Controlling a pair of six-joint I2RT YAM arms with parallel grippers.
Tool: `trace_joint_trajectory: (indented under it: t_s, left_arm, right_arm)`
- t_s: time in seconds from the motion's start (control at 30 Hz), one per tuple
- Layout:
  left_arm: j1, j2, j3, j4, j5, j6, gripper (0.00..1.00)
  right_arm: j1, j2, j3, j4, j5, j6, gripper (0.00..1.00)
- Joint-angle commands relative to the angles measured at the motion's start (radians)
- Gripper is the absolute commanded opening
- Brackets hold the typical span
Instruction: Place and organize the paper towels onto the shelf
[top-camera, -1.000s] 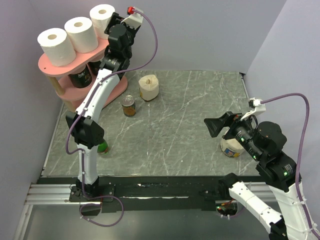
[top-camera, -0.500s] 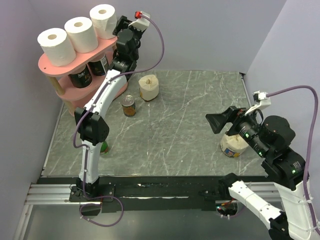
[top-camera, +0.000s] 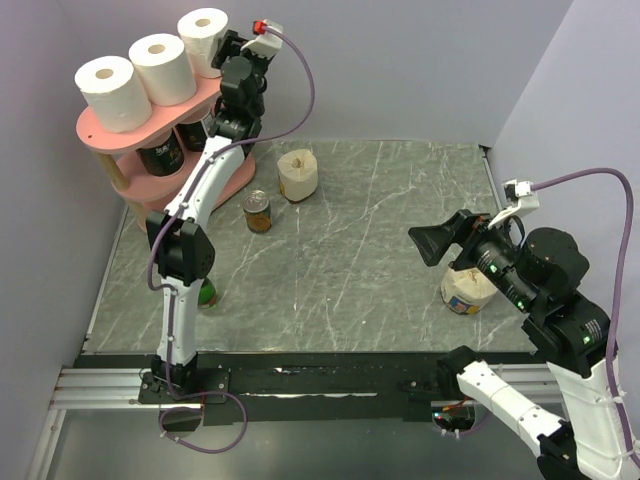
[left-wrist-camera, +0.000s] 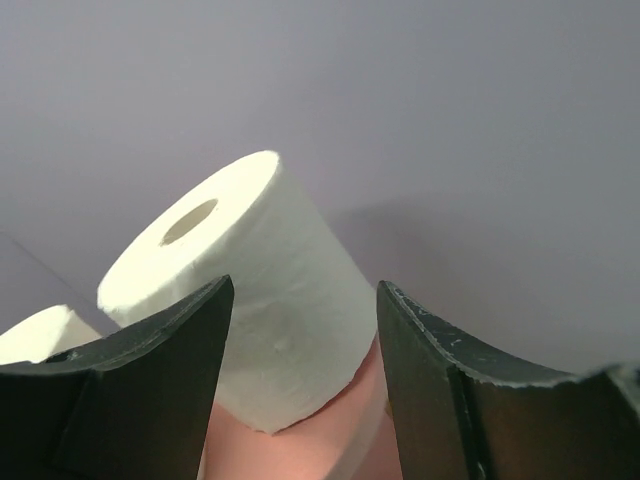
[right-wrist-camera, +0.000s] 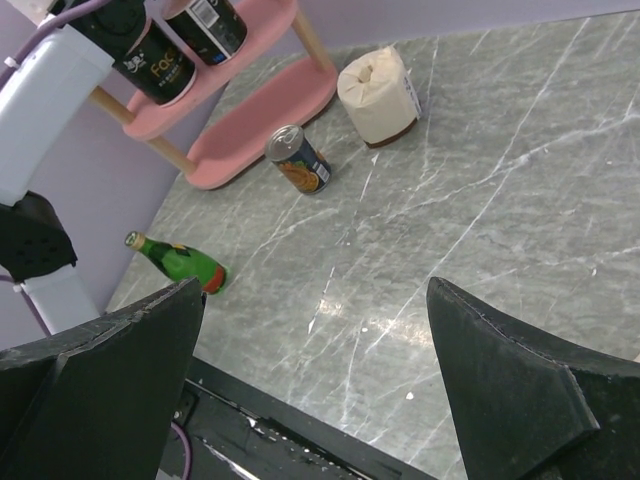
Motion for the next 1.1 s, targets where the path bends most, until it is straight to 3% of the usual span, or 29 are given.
trace_joint_trajectory:
  t_s: [0.0, 0.37, 0.6, 0.73, 0.87, 1.07]
  left_arm:
    - [0.015, -0.063, -0.010, 0.059, -0.006, -0.007, 0.65]
    - [-0.017, -0.221, -0.191, 0.054, 0.068, -0.141, 0.64]
    - [-0.054, -0.421, -0.306, -0.100, 0.250, -0.412, 0.77]
    - [-0.074, -0.547, -0.394, -0.233, 0.398, -0.526, 0.96]
    - [-0.078, -0.708, -0.553, -0.283, 0.536, -0.691, 0.96]
    - [-0.112, -0.902, -0.817, -0.264, 0.610, -0.849, 0.96]
  right_arm:
    - [-0.001, 0.010, 0.038, 0.023, -0.010, 0.007, 0.99]
    - [-0.001, -0.007, -0.014, 0.057, -0.011, 0.006, 1.00]
    - [0.000, 0.007, -0.074, 0.071, 0.027, -0.031, 1.00]
    - [-0.001, 0.004, -0.125, 0.062, 0.148, -0.059, 1.00]
    - [-0.003, 0.038, -0.152, 0.022, 0.277, -0.106, 1.00]
    - [-0.050, 0.203, -0.145, -0.149, 0.475, -0.035, 1.00]
